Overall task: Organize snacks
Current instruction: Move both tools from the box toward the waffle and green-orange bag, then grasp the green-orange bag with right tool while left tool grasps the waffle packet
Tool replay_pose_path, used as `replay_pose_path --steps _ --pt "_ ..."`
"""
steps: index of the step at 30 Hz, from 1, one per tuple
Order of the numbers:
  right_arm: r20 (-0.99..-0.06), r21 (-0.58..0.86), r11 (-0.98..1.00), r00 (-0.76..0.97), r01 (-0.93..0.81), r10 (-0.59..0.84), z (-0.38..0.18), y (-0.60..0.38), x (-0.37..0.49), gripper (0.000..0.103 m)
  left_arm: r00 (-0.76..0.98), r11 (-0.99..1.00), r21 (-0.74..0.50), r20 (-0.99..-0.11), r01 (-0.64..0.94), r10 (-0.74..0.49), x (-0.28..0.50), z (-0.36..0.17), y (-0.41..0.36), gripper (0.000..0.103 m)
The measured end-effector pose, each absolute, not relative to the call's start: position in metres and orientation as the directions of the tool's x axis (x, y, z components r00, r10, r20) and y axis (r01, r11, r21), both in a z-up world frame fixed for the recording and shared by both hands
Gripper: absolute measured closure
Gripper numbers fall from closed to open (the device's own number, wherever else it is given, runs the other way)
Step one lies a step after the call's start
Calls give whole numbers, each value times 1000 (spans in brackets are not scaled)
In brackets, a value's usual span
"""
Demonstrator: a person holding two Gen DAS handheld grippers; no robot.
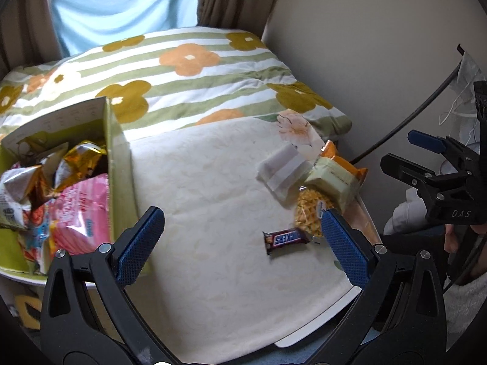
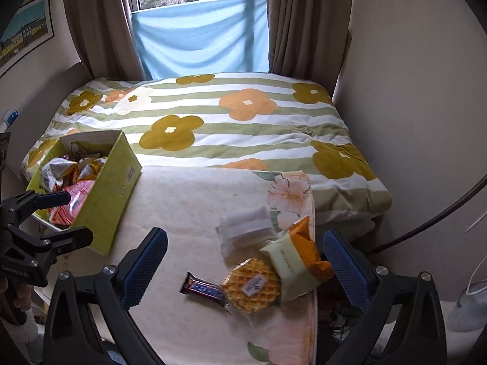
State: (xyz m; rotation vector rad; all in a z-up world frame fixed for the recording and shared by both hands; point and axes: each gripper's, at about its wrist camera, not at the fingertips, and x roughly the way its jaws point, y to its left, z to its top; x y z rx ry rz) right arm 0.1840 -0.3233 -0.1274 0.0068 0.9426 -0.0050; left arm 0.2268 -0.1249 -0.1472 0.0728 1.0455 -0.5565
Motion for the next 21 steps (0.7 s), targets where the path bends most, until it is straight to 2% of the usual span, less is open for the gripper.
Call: replay_pose_path --steps 12,21 --pt "-875 -9 987 480 -160 70 -218 -382 198 1 308 874 -216 -877 435 -370 206 -211 -213 1" --pt "-883 -111 962 470 -248 20 -265 -377 213 4 225 848 -215 -906 484 -358 195 -264 -240 1"
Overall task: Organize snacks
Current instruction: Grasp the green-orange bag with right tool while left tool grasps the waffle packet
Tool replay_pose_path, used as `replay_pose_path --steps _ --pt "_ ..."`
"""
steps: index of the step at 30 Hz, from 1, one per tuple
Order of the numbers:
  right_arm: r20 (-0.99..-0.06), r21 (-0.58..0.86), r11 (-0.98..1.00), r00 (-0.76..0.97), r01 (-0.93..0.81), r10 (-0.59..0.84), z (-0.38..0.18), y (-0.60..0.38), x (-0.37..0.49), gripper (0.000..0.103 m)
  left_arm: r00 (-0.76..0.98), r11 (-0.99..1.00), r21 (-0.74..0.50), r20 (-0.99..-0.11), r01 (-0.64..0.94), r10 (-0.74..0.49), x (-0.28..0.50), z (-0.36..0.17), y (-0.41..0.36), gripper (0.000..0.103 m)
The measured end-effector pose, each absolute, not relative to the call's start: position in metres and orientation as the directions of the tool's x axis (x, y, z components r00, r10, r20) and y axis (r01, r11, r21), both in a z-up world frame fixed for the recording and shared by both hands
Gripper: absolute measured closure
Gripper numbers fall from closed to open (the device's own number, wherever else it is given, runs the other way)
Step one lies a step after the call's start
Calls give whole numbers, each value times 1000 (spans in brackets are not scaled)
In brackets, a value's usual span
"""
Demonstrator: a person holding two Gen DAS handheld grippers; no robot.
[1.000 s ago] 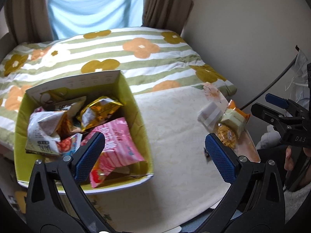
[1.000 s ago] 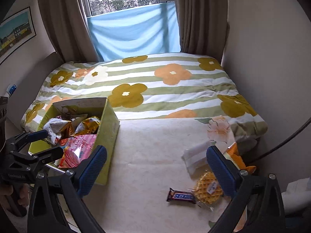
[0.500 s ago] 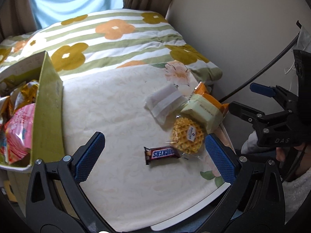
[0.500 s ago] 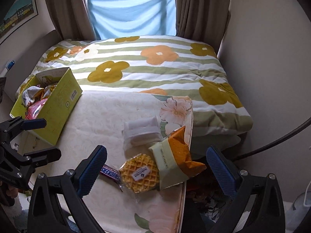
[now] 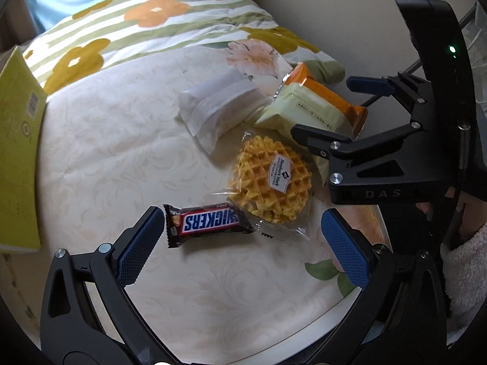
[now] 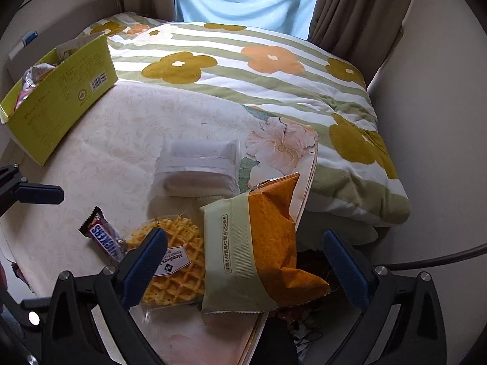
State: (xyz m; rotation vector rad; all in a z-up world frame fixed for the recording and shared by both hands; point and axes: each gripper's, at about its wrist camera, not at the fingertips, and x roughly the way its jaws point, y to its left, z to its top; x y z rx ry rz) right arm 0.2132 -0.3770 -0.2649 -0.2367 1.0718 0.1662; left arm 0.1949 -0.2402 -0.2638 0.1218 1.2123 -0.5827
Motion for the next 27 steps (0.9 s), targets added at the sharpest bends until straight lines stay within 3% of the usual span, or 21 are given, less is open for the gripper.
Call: replay_pose_path --steps 9,27 --pt "-895 -172 938 446 -300 -22 -291 -377 212 22 198 818 -180 -921 547 -335 196 -284 -262 1" --pt "-888 -173 934 461 -314 -9 -297 -378 213 38 166 783 -146 -938 604 -303 210 -306 -292 1"
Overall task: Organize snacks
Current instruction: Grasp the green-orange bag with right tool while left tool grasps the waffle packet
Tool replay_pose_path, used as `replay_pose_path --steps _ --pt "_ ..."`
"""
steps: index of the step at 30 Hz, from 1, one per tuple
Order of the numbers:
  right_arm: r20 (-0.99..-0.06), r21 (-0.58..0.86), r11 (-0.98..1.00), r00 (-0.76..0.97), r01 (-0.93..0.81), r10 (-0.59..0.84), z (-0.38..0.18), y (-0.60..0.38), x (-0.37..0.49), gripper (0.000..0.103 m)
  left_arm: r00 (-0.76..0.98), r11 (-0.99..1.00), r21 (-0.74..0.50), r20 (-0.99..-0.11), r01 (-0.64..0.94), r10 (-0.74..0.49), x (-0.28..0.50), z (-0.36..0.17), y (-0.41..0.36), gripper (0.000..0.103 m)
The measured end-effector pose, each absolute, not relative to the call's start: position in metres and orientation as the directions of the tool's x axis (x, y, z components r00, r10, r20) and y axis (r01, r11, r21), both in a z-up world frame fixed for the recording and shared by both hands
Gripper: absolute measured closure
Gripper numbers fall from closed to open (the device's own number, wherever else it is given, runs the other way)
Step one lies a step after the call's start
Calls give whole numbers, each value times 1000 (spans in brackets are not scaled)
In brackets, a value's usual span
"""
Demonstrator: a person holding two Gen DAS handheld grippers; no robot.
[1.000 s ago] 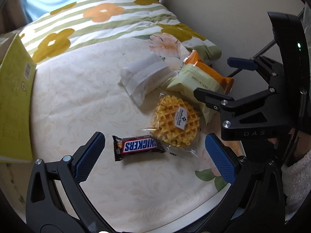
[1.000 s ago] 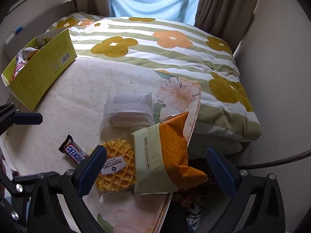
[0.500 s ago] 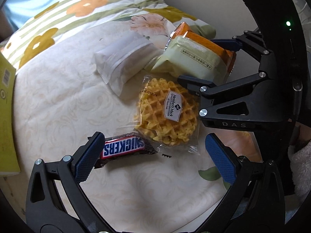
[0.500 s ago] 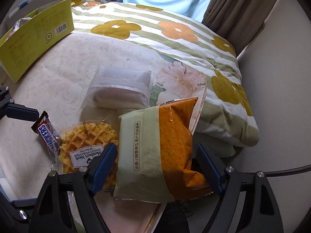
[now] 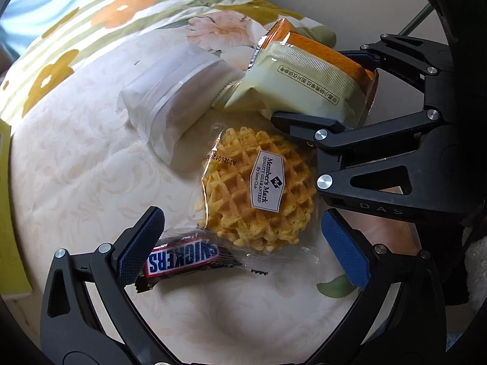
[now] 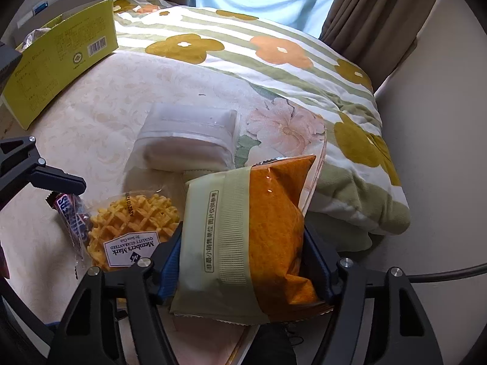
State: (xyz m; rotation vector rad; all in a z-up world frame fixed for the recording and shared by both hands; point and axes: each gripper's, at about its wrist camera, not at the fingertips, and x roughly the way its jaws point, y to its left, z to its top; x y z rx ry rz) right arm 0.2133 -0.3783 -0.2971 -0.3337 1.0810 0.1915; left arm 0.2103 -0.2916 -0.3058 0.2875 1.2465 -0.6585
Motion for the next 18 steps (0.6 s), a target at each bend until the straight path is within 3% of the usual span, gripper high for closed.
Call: replay_pose_path --steps 15,18 --pt "-878 -108 958 478 -264 33 -287 -393 211 38 145 749 -113 -952 653 -270 217 -326 -315 1" --pt "-874 -83 966 483 -243 47 -285 -399 212 38 159 746 -98 -951 659 -266 220 -327 -318 8"
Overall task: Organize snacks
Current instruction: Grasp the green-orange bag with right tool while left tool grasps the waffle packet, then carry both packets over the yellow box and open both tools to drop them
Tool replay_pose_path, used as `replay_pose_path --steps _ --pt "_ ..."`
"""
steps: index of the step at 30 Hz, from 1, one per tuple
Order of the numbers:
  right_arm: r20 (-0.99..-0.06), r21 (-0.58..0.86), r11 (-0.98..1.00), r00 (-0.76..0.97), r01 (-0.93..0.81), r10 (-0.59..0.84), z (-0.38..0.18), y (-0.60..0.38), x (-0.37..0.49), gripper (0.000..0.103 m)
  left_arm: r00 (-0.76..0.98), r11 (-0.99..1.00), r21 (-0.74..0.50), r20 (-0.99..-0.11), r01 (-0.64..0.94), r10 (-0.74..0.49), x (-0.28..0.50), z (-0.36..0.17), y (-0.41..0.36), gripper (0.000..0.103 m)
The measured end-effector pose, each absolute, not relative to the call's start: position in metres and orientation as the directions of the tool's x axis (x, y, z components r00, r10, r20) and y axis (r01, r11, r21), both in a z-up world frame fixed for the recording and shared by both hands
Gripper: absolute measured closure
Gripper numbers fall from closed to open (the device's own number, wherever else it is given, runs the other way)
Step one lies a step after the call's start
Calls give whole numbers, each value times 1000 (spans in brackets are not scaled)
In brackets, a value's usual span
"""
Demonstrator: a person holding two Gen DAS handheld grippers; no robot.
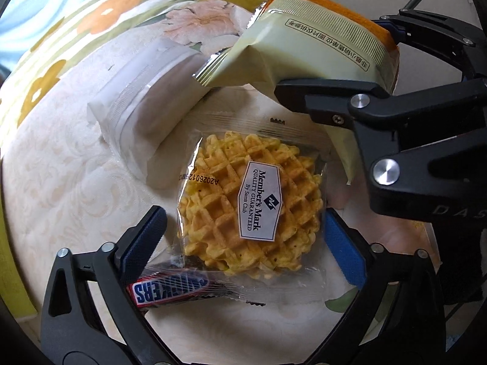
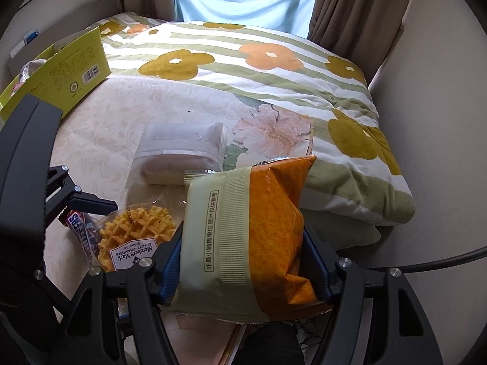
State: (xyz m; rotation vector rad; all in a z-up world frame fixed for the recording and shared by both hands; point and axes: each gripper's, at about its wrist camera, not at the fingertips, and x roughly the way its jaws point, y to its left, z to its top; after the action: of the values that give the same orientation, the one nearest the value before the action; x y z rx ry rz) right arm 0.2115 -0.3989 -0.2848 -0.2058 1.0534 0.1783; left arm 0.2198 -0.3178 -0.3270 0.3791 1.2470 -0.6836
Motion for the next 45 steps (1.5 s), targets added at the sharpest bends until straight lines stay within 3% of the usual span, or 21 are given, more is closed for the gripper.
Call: replay_pose_path --steps 3,11,27,45 --pt "-876 -77 967 480 -241 50 -286 -400 212 38 172 725 -92 -944 682 -281 217 -325 -323 20" --pt "-877 -71 965 477 -252 60 -287 -400 212 38 176 725 -100 -939 681 -295 214 -322 -323 29" --pt "-846 -57 972 527 -229 74 -243 -403 201 38 257 754 -94 -906 651 -335 197 -268 -295 30" --pt "-739 0 943 635 -332 224 -139 -322 225 38 531 938 -113 -799 326 -281 221 -150 -128 30"
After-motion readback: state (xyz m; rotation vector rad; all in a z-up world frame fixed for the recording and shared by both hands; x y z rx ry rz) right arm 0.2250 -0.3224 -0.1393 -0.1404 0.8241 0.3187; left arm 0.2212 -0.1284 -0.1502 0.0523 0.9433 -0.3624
